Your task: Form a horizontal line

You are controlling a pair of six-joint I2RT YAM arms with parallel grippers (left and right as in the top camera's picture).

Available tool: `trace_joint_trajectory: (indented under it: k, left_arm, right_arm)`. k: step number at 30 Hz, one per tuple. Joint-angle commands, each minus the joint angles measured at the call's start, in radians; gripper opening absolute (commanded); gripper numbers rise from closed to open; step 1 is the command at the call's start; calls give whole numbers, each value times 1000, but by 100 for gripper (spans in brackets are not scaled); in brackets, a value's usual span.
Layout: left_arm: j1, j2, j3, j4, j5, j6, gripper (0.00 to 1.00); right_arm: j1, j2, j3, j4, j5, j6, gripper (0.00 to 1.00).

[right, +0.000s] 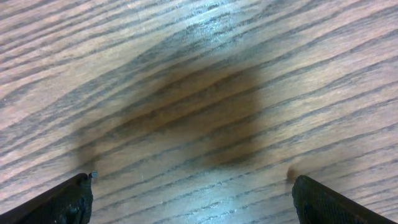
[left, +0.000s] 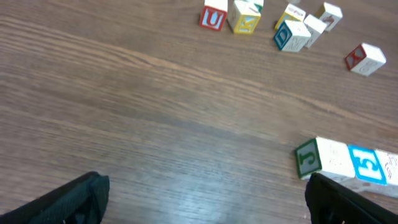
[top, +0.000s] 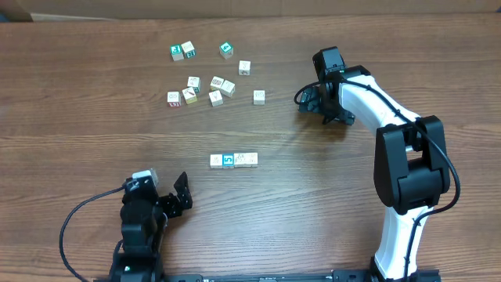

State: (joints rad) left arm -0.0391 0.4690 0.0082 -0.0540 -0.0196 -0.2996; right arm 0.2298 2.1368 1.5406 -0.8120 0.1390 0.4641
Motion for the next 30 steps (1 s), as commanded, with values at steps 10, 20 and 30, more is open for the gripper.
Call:
trace_joint_trajectory:
  k: [10,20,30]
  left_arm:
    - [-1,-313,-3,-24,-5,99,100]
    - [-1,-466,-3,-26,13,120,100]
    - [-1,-465,-3,-24,11,120,100]
  right_arm:
    - [3,11,-3,0,14,-1,100]
    - [3,11,-3,0,14,-1,100]
    - [3,11,-3,0,14,-1,100]
